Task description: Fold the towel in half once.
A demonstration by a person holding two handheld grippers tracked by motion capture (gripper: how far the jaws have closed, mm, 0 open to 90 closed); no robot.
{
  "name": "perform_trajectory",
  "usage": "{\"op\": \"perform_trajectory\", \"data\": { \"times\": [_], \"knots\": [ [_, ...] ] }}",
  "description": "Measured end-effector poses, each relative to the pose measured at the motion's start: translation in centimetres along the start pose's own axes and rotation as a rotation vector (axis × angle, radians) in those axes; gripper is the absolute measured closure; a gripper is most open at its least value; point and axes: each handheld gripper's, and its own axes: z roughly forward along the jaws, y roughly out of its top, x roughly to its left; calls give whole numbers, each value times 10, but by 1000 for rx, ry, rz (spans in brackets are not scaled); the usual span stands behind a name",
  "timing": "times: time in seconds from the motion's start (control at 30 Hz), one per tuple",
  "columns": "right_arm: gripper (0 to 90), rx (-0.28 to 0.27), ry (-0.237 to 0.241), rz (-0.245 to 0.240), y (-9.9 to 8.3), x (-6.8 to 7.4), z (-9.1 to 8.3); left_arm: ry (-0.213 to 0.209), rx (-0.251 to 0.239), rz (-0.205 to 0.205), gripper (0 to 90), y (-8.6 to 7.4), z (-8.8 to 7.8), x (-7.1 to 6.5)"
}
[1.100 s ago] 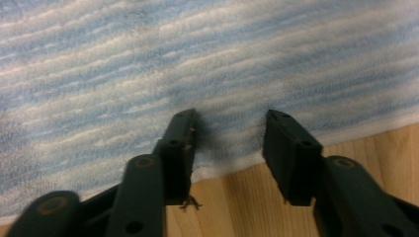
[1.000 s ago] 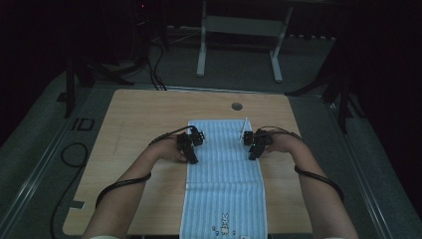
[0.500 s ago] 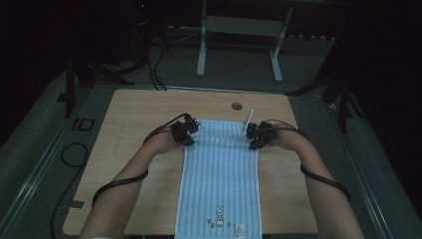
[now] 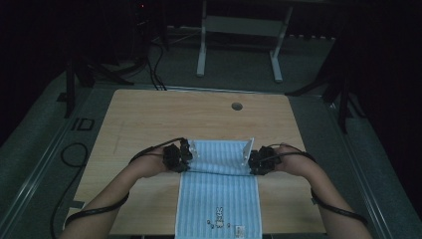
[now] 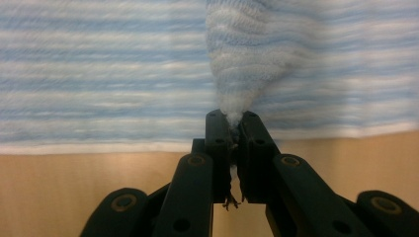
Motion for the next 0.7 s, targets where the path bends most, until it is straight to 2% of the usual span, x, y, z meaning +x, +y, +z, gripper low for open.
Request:
{"op": "perform_trajectory", "data": {
  "times": [0.07,0.1,0.13,0.23,0.27,0.37,0.47,0.5,0.53,0.63,0.67,0.7],
  "knots": [
    [835,6,23,-11,-1,7,9,-13,14,17,825,-3,6,-9],
    [829,12,35,-13,-1,10,13,-35,21,16,806,-5,10,-13],
    [828,17,46,-14,-1,13,17,-39,35,31,805,-6,14,-16],
    [823,27,72,-10,-3,19,26,-47,54,39,806,-8,23,-21],
    [817,27,73,-9,-3,21,29,-51,54,27,806,-9,25,-22],
    [785,26,80,-4,-5,24,34,-76,68,26,804,-10,31,-24],
    [746,18,90,-11,-6,26,30,-91,66,26,717,-10,29,-24],
    [746,12,92,-6,-7,25,26,-91,66,26,717,-10,29,-24],
    [723,-8,76,2,-10,21,12,-82,45,0,648,-10,16,-16],
    [702,-56,49,15,-14,12,-9,-49,24,-33,547,-11,3,-3],
    [702,-56,49,15,-14,12,-9,-49,24,-33,527,-11,3,-3],
    [696,-75,29,29,-16,1,-20,-19,14,-59,489,-11,-1,8]
  ]
}}
